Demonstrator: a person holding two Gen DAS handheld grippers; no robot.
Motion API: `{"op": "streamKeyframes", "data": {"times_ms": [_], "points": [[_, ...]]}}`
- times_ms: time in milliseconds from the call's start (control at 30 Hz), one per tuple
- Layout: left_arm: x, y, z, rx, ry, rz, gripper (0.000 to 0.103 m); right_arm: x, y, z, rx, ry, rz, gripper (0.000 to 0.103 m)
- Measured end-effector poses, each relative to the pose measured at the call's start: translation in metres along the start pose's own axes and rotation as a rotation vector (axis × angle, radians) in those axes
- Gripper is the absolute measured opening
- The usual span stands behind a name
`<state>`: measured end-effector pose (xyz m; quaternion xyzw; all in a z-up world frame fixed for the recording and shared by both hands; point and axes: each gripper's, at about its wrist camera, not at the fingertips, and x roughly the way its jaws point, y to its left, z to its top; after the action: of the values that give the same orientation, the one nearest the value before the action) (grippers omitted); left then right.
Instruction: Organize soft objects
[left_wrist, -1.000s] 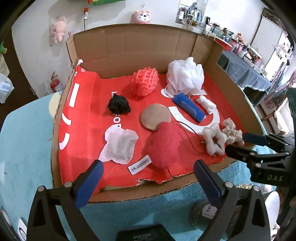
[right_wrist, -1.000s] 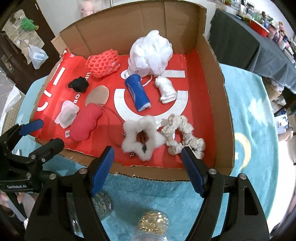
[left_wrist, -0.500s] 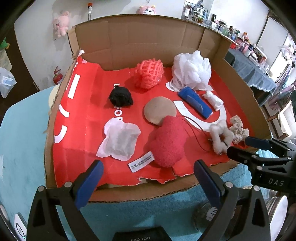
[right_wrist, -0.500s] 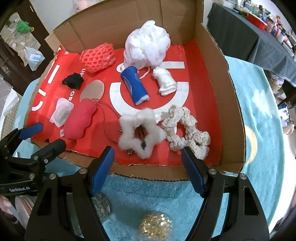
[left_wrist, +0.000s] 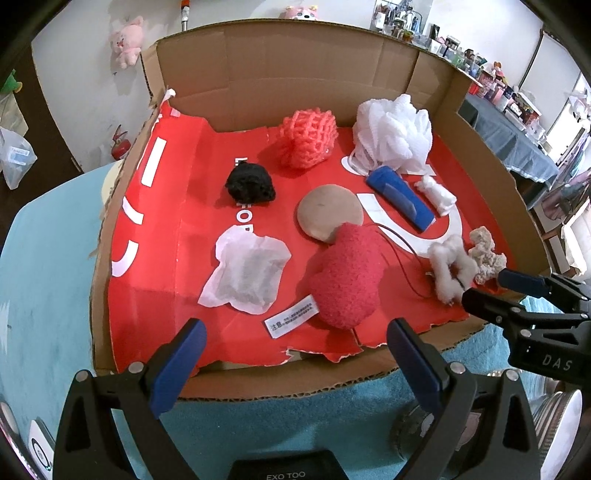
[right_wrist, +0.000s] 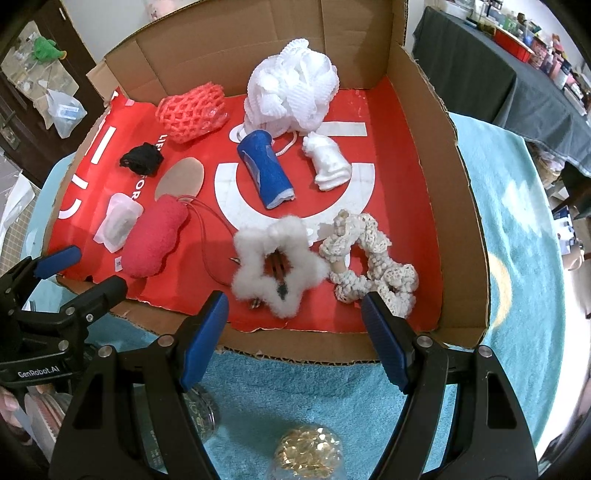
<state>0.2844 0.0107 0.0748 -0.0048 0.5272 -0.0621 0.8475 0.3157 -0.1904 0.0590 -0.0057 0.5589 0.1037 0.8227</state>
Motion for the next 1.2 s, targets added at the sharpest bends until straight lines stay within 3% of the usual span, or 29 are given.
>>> {"op": "streamKeyframes", "data": {"times_ms": [1200], "points": [[-0.0034, -0.0007, -0.0046, 0.005, -0.015, 0.003, 0.100, -0.0035, 0.0006, -0.0030, -0.010, -0.023, -0.005, 0.074]]}}
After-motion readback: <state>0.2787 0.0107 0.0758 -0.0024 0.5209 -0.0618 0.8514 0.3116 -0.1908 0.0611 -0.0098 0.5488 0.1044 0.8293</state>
